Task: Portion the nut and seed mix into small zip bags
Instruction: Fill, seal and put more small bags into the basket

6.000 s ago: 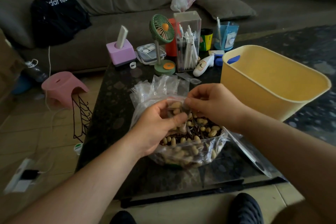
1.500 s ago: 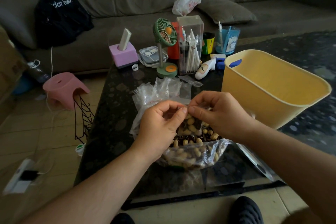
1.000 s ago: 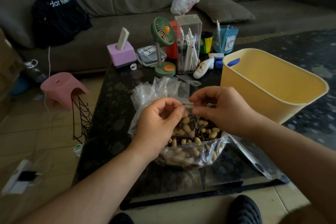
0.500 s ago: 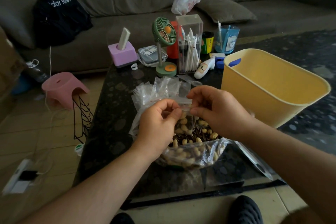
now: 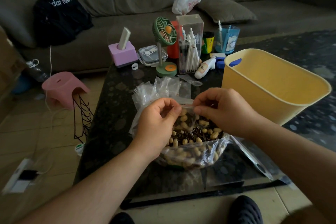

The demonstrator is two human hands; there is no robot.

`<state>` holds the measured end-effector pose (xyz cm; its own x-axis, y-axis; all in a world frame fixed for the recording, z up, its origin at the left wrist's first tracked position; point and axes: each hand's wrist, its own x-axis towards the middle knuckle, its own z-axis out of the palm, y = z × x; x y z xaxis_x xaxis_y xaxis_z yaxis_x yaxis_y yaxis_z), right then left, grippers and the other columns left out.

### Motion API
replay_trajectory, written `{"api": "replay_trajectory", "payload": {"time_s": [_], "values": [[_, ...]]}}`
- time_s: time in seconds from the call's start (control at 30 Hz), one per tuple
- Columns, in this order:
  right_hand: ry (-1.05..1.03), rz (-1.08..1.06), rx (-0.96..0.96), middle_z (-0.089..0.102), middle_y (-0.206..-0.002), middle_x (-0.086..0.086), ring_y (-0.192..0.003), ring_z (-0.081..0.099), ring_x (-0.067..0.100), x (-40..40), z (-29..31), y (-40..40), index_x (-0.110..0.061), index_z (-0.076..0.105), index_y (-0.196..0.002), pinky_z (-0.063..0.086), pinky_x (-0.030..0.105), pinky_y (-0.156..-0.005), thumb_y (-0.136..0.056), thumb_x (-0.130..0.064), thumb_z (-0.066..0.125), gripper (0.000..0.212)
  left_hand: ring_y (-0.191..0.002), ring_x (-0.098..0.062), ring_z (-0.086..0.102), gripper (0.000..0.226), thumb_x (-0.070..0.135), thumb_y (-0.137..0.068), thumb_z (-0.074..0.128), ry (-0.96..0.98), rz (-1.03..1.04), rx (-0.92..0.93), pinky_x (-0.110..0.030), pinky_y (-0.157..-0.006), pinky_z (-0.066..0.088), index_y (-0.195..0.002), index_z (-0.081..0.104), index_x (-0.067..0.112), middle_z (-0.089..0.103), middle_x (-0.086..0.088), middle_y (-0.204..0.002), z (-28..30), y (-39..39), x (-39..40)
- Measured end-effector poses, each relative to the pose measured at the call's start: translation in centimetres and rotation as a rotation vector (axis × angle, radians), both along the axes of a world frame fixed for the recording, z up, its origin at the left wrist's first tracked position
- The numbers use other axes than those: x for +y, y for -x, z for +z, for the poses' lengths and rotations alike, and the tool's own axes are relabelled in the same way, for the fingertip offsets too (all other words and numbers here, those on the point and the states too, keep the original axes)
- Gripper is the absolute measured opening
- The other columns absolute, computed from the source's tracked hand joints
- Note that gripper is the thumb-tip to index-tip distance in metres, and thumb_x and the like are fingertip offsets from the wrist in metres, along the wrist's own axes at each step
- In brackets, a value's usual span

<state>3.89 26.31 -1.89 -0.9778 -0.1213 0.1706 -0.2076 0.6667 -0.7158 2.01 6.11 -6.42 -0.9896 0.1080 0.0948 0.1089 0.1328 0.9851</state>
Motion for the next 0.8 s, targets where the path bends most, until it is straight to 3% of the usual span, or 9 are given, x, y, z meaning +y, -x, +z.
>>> {"api": "replay_trajectory", "payload": {"time_s": [0.2, 0.57, 0.8], "values": [[-0.004, 0.033, 0.076, 0.069, -0.092, -0.015, -0.084, 0.066, 0.002, 0.0, -0.6, 0.0, -0.036, 0.072, -0.094, 0.054, 0.017, -0.072, -0.084, -0.034, 0.083, 0.015, -0.094, -0.017, 0.076, 0.016, 0.019, -0.102, 0.070, -0.006, -0.006, -0.018, -0.047, -0.092, 0.063, -0.091, 0.074, 0.029, 0.079, 0.004, -0.093, -0.1, 0.0, 0.2], [0.075, 0.031, 0.073, 0.072, -0.083, -0.014, -0.080, 0.068, 0.003, -0.5, -1.2, 0.1, -0.037, 0.072, -0.086, 0.054, 0.017, -0.069, -0.087, -0.030, 0.082, 0.012, -0.099, -0.018, 0.074, 0.020, 0.018, -0.103, 0.067, -0.004, -0.067, -0.051, -0.045, -0.095, 0.061, -0.092, 0.075, 0.033, 0.078, 0.003, -0.096, -0.3, -0.2, 0.3], [0.085, 0.040, 0.054, 0.072, -0.081, -0.015, -0.077, 0.068, 0.002, -0.7, -1.3, 0.0, -0.036, 0.074, -0.086, 0.055, 0.017, -0.067, -0.087, -0.027, 0.082, 0.013, -0.081, -0.006, 0.064, 0.018, 0.018, -0.105, 0.063, 0.002, -0.079, -0.114, -0.034, -0.083, 0.052, -0.094, 0.072, 0.028, 0.070, 0.014, -0.081, -0.3, -0.2, 0.4]]}}
